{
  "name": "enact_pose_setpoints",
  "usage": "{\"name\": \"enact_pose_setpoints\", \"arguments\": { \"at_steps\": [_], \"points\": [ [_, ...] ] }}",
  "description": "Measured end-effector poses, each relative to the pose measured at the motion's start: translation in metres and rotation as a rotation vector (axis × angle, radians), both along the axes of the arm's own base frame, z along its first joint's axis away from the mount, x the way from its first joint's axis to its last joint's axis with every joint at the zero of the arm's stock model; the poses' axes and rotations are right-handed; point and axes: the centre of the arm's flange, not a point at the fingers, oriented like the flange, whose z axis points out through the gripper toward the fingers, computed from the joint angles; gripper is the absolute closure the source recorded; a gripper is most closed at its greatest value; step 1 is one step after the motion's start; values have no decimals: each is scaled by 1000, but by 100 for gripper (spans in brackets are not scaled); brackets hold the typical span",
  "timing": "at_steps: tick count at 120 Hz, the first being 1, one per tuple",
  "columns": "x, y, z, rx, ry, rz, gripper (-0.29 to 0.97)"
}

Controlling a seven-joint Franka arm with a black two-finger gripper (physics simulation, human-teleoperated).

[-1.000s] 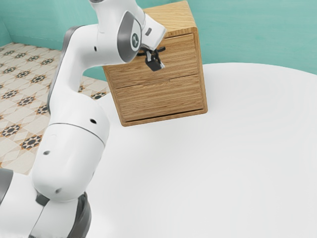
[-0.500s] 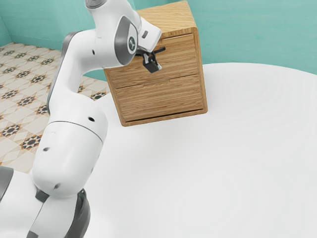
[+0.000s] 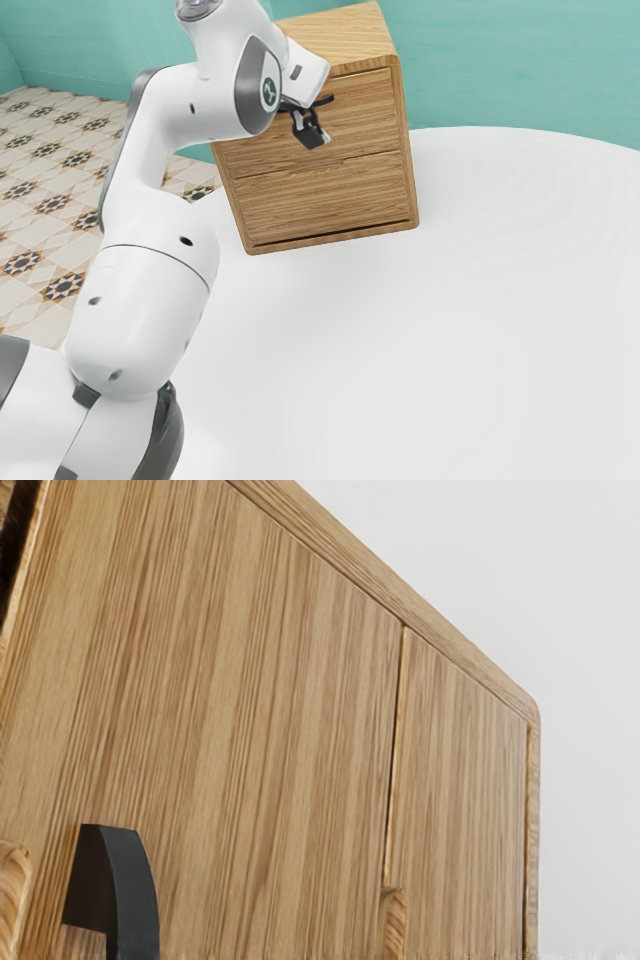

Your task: Pull the drawer handle with one arm to open the drawer

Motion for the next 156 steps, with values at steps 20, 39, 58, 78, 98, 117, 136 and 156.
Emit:
{"name": "enact_pose_setpoints", "arguments": {
  "at_steps": [20,39,58,78,98,117,136,156],
  "points": [
    [-1,7,-1,3,-2,9,7],
    [1,12,-12,-19,12,15,7],
    [-2,18,-17,-30,28,30,7],
    [-5,21,-17,-32,44,34,13],
    [-9,10,-9,-19,61,30,17],
    [-61,-168,63,20,101,-144,13],
    [-165,-237,160,-92,169,-388,5],
    [-236,-204,176,-114,322,-458,2]
  ]
}}
